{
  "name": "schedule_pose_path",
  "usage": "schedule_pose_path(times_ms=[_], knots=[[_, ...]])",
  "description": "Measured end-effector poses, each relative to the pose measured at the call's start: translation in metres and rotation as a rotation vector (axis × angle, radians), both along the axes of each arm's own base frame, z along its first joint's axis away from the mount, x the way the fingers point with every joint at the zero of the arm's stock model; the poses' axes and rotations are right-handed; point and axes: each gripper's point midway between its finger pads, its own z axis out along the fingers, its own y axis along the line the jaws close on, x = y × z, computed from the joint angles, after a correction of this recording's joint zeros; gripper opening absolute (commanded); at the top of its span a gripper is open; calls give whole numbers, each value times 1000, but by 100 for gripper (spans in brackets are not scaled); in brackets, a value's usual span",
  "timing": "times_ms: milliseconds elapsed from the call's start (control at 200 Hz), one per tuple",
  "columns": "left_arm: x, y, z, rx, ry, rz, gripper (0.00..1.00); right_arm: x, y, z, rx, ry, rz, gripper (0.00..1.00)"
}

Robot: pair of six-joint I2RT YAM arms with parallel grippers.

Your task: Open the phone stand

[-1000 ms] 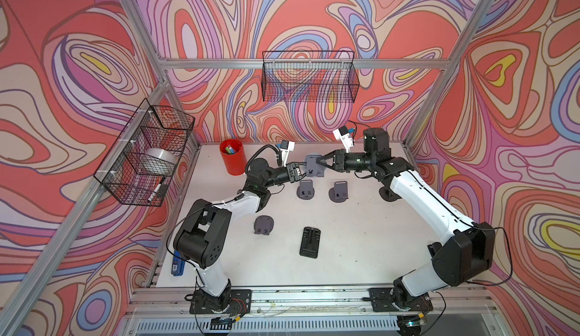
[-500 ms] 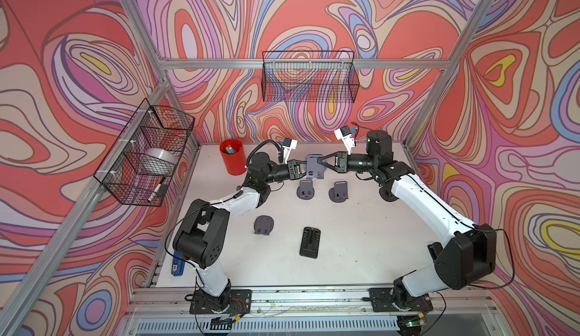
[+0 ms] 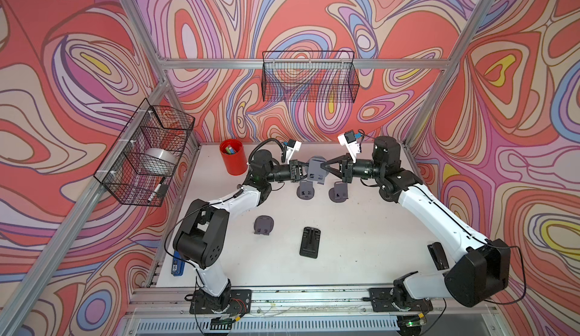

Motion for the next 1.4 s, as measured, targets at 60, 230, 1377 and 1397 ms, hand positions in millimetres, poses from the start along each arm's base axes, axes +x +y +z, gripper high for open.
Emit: schedule_pose_path(times_ms=[60,230,1377,1397], knots=[[0,0,-2,5,13,-3,0,-2,-1,-1,-12,-17,6,0],[-2,0,-6,19,50,-18,0,-8,-1,-4,-48,-53,25,0],[5,2,-15,55,112,15,0,1,7,-5,-149,-33,3,23],[5,2,-15,56,113,15,0,1,7,-5,-152,-35,3,23]])
